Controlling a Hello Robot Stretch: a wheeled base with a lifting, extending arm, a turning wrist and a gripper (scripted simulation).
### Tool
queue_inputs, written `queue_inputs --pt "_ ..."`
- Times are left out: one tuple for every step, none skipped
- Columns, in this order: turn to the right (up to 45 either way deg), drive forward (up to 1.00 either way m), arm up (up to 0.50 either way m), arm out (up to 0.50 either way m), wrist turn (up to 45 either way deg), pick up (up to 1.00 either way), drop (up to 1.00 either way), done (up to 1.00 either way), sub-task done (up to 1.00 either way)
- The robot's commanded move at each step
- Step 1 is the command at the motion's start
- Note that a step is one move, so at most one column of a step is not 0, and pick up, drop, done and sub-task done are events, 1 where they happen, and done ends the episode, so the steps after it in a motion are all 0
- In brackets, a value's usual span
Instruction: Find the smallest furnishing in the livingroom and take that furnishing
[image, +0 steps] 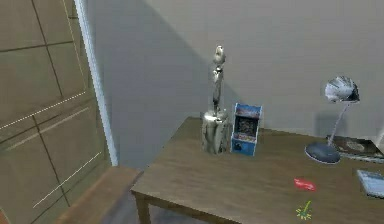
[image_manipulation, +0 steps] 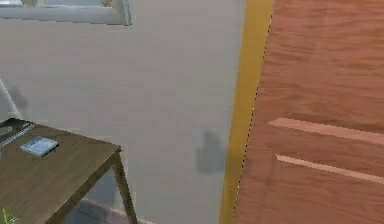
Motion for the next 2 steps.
queue_inputs --pt "-45.0 0.0 0.0 0.0 0.0 0.0 0.0 0.0 0.0" --pt "45.0 0.0 0.0 0.0 0.0 0.0 0.0 0.0 0.0"
